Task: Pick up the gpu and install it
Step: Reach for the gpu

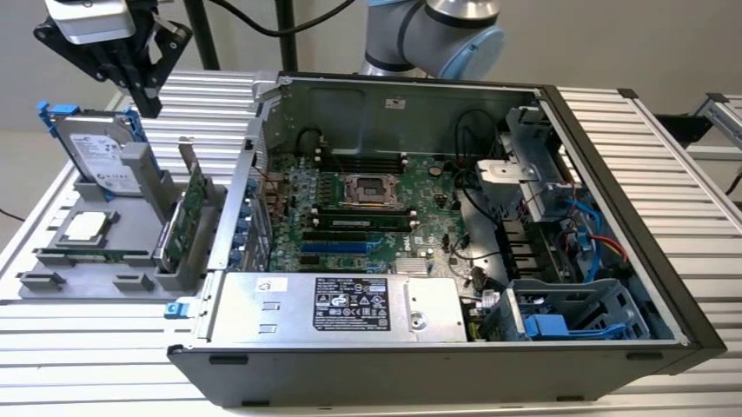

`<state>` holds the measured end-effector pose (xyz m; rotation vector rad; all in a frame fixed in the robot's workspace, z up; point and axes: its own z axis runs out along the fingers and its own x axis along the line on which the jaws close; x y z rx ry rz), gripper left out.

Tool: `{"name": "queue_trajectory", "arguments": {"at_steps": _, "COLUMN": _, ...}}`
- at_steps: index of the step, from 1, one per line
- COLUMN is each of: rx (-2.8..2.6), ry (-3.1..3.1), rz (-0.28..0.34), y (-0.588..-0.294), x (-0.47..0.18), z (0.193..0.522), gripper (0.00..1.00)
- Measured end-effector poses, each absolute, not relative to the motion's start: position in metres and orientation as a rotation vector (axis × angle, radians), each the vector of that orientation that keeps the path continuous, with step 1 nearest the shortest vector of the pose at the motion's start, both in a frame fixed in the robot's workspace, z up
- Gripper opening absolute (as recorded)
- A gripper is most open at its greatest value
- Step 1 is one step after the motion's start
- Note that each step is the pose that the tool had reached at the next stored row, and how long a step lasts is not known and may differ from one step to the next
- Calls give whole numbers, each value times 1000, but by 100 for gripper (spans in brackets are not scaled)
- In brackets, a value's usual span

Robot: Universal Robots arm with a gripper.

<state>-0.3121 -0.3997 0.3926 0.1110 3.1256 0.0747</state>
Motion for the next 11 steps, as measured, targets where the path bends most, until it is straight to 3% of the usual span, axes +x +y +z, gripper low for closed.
{"name": "queue_trajectory", "arguments": {"at_steps": 11, "rx": 111, "ry": 3126, "rz": 75, "y": -400, "x": -315, "z": 393, "gripper": 0}}
